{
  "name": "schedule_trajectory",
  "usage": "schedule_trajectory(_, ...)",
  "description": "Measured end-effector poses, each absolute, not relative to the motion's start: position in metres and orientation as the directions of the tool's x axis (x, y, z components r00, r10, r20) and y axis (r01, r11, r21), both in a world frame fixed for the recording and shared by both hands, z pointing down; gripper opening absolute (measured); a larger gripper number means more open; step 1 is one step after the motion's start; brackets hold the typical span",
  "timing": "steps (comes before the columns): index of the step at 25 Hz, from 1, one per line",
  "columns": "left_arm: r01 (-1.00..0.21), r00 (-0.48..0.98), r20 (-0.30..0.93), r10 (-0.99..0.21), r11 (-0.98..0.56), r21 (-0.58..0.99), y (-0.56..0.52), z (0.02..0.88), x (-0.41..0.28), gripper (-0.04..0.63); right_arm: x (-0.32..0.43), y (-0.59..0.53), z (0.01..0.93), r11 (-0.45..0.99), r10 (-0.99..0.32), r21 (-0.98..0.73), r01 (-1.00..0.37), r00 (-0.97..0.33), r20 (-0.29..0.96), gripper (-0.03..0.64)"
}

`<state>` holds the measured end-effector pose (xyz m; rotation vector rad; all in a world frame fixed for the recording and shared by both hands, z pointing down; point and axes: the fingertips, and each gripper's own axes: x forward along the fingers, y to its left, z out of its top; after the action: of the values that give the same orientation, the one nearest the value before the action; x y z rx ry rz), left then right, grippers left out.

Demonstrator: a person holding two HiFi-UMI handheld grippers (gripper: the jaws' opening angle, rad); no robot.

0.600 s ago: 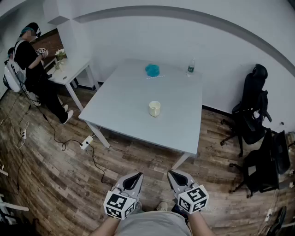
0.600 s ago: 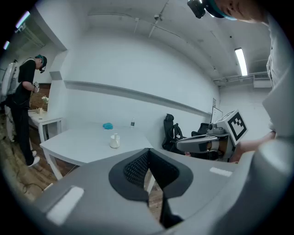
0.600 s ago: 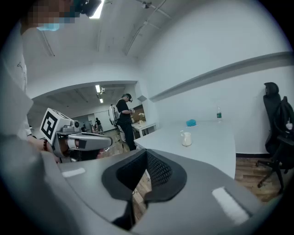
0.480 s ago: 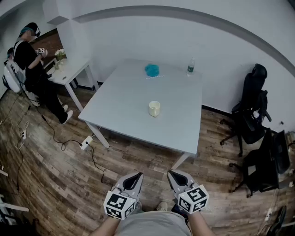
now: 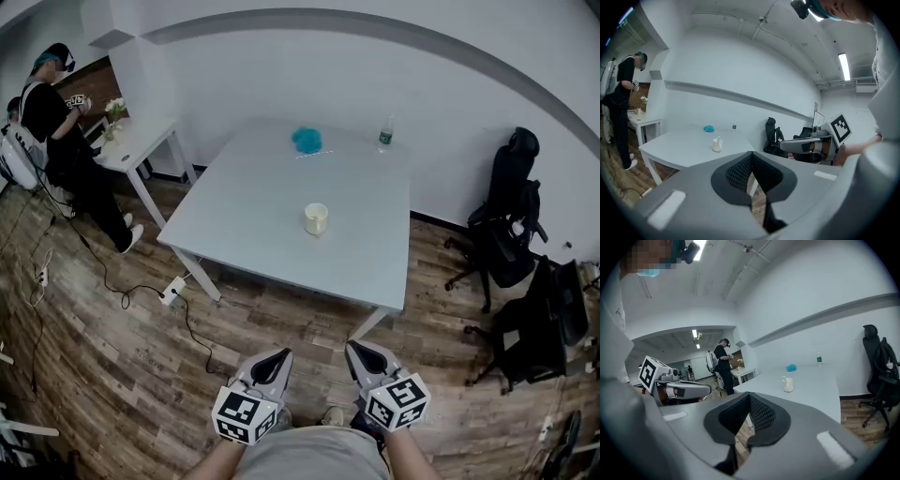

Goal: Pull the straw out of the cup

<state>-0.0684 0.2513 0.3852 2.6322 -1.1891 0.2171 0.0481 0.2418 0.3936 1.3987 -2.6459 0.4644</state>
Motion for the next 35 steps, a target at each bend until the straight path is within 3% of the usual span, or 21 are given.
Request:
schedule_trajectory(17, -0.715, 0.698, 0.224, -0.68, -0.679, 0.168, 0.22, 0.391, -0.115, 0.018, 0.007, 0.216, 0.401, 0.481, -0.815, -0.222, -0.848, -0.526, 0.243, 0.006)
schedule_trajectory(35, -0.775, 0.631, 0.216, -0.745, -0.61, 0.163, 0.014, 0.382, -0.058, 0.019, 0.065, 0.001, 0.381, 0.59, -0.762, -0.152, -0.793, -0.609, 0.22, 0.007)
